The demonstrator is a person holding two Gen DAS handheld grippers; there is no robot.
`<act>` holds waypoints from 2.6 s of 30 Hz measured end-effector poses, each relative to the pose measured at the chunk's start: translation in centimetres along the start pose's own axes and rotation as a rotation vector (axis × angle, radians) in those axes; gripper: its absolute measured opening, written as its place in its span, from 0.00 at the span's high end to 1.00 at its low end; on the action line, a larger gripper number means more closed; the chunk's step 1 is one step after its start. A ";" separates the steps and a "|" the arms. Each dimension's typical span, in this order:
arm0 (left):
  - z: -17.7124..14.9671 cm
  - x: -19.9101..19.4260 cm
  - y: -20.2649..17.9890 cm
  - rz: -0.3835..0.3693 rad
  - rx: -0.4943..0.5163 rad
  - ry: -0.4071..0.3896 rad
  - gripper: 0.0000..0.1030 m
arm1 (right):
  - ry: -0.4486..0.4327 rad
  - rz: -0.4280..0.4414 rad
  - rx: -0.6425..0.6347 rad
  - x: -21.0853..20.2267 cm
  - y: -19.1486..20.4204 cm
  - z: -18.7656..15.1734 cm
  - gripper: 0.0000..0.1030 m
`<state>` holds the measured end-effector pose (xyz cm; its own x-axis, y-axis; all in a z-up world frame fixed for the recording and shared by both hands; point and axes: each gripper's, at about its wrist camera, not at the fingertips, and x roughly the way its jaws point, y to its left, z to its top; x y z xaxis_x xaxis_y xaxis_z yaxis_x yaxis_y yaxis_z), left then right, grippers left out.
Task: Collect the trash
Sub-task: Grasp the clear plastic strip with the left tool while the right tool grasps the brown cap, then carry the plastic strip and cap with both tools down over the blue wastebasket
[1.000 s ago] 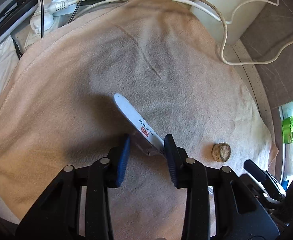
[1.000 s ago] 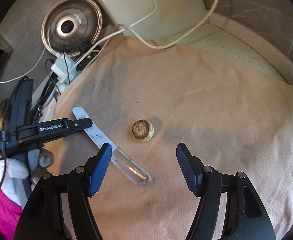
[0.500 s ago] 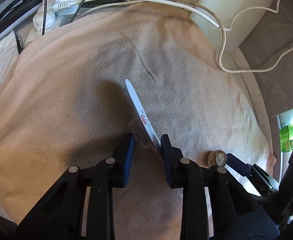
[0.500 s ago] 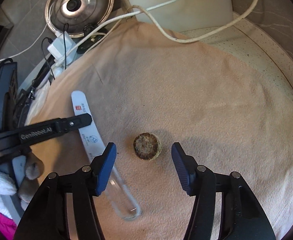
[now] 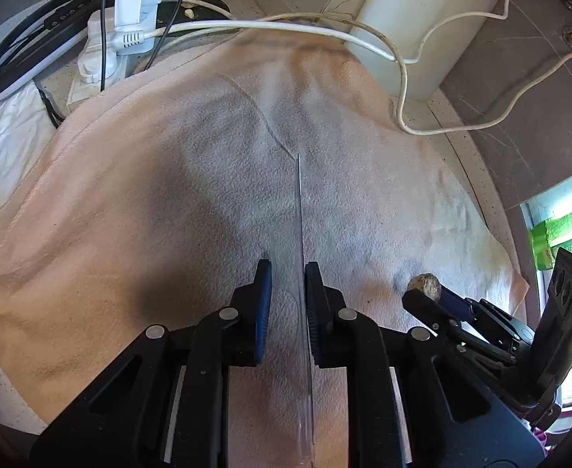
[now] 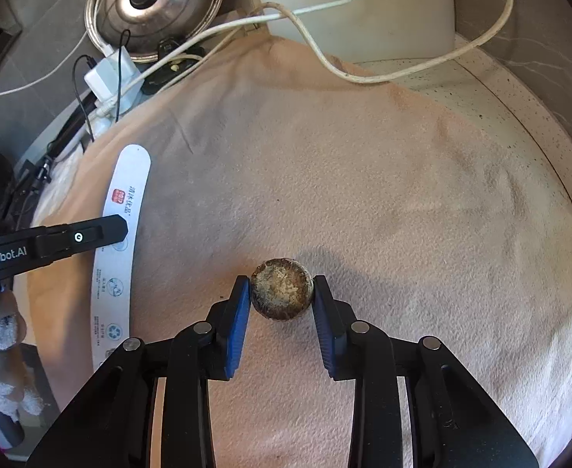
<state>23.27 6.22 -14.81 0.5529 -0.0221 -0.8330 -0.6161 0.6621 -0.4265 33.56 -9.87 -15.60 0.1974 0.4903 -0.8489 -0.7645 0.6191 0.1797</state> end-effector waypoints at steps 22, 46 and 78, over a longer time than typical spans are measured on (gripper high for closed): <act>-5.5 -9.2 1.7 -0.045 0.151 -0.047 0.85 | -0.168 0.078 0.087 -9.6 4.4 -5.1 0.71; -13.7 -15.9 9.9 -0.094 0.266 0.004 0.85 | -0.200 0.069 0.188 -12.9 16.0 -15.1 0.71; -23.9 -6.4 20.0 0.026 0.248 0.294 0.85 | 0.002 0.028 0.224 -2.4 25.3 -26.1 0.71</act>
<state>-6.04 1.67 -26.42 0.3323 -0.1929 -0.9233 -0.4538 0.8254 -0.3357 -2.26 -11.42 -22.02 0.1770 0.5079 -0.8430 -0.6140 0.7264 0.3088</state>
